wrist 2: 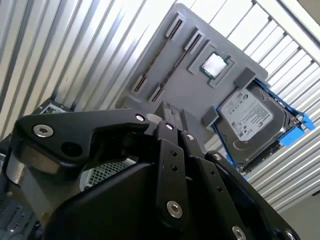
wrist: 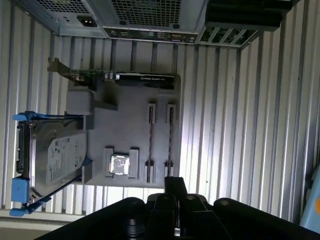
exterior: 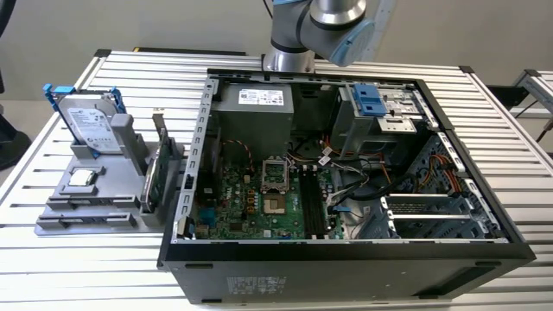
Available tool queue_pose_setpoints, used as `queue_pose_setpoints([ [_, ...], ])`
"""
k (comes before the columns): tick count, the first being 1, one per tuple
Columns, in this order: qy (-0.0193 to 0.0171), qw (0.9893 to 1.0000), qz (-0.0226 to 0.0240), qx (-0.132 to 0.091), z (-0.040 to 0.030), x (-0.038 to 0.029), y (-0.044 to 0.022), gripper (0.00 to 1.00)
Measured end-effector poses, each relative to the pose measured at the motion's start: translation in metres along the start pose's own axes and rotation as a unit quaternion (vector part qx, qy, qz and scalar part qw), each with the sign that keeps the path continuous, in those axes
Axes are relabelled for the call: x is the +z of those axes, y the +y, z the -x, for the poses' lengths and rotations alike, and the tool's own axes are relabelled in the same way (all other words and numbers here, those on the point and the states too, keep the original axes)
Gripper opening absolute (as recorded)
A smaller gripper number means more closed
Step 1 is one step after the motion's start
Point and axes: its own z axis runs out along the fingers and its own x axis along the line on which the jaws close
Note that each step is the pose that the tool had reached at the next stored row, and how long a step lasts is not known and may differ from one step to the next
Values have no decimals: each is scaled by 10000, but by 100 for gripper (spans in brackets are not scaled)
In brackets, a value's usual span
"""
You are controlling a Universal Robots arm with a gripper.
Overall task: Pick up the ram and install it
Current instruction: 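Pick up the ram and move it above insertion slot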
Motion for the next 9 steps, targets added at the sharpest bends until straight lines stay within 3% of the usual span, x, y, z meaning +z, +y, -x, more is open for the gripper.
queue_pose_setpoints([
  [9, -10, 9998, 1, 213, 0, 0, 0, 0],
])
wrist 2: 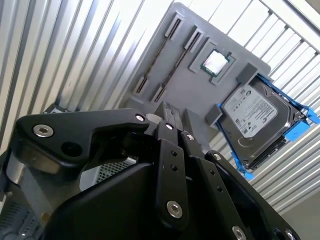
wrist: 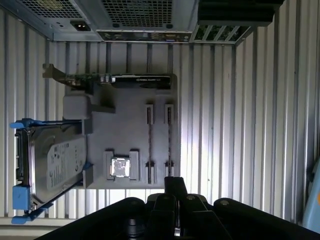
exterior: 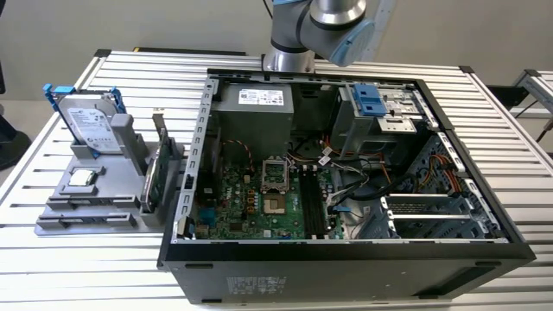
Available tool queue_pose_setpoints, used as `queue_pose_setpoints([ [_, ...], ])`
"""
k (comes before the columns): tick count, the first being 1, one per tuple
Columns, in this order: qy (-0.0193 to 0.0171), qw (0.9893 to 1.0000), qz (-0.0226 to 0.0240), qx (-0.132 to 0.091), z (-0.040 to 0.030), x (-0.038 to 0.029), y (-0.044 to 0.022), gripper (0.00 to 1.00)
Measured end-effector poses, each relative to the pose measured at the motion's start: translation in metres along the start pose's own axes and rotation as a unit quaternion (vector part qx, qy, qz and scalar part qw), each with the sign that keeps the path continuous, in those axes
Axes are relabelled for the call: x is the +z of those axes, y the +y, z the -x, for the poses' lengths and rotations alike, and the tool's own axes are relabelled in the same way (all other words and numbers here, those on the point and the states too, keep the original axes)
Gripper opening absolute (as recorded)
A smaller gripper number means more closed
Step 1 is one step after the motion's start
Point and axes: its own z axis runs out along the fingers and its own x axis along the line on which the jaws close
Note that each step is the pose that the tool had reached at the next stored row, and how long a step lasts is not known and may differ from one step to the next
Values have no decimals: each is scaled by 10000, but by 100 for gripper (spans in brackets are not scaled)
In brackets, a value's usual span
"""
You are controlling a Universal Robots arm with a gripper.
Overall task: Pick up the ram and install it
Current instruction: 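Pick up the ram and move it above insertion slot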
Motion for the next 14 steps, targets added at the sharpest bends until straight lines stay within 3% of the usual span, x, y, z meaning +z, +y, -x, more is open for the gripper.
queue_pose_setpoints([
  [14, -4, 10000, 1, 94, -2, 1, 0, 0],
])
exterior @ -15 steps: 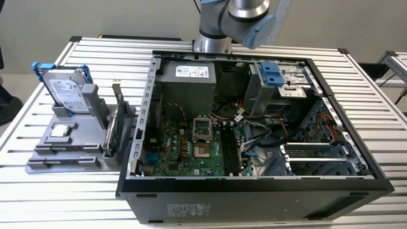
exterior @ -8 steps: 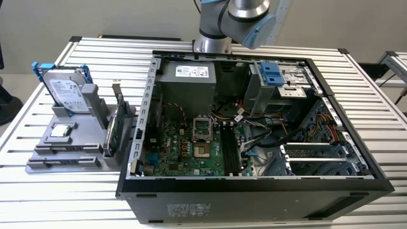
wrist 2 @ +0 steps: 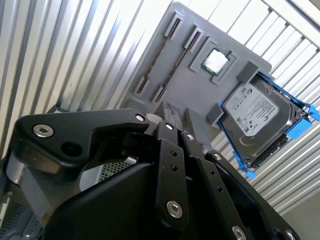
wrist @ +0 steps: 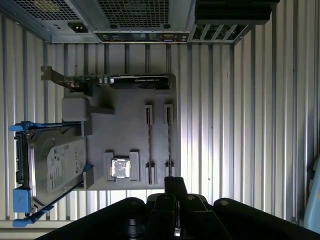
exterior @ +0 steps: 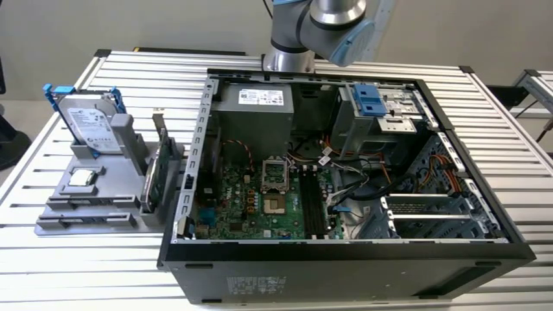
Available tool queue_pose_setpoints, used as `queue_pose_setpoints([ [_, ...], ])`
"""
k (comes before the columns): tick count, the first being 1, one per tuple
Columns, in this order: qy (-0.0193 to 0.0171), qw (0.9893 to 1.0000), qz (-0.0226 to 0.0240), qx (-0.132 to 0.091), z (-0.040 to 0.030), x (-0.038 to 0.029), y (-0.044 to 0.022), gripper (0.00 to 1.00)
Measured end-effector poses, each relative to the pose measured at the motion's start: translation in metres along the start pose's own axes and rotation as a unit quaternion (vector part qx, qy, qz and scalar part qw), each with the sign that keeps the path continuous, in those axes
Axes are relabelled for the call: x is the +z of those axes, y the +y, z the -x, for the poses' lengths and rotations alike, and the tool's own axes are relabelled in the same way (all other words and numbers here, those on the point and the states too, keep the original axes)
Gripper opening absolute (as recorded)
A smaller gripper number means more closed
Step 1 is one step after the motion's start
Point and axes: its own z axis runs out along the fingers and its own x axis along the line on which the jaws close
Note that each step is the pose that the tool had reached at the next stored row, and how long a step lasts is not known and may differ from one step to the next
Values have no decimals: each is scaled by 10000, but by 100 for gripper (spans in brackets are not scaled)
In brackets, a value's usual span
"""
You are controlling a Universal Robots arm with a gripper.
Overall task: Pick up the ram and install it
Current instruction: 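Pick up the ram and move it above insertion slot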
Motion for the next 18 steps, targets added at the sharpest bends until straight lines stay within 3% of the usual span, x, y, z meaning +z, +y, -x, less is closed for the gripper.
queue_pose_setpoints([
  [10, 0, 10000, 0, 0, -8, 0, 0, 0],
  [11, 0, 10000, 0, -1, -8, 0, 0, 100],
  [18, 0, 10000, 0, 0, -13, -1, 0, 100],
])
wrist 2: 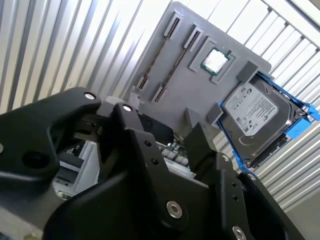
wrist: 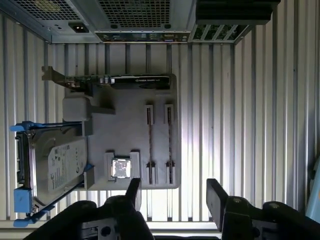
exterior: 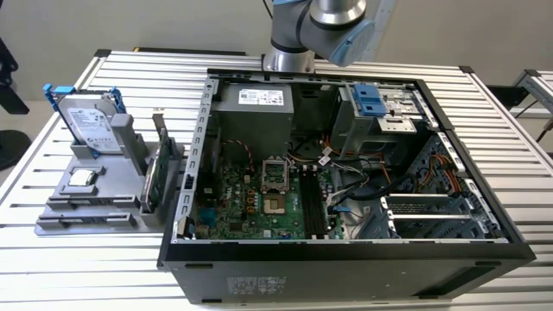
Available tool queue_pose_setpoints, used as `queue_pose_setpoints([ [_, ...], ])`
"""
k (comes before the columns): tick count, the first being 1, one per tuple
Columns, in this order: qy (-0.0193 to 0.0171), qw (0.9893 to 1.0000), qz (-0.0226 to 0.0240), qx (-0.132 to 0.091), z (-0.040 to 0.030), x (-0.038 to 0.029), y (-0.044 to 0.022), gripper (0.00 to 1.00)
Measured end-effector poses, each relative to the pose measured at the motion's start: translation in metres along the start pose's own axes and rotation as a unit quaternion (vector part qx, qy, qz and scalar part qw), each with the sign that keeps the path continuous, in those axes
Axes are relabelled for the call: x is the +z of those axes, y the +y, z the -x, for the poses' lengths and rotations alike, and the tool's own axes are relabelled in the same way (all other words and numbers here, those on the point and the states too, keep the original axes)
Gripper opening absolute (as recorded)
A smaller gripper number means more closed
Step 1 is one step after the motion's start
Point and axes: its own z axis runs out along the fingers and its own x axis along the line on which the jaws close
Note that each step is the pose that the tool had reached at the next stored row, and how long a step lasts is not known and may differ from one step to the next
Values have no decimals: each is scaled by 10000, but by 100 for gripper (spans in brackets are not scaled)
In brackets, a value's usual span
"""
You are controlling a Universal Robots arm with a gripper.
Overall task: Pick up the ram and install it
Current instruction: 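Pick up the ram and move it above insertion slot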
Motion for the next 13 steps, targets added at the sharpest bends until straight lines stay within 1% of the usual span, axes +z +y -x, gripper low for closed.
queue_pose_setpoints([
  [9, 0, 10000, 0, 0, -1, 0, 0, 100],
  [10, 0, 10000, 0, 0, -1, 0, 0, 0],
  [13, 0, 10000, 0, 0, -2, 0, 0, 0],
])
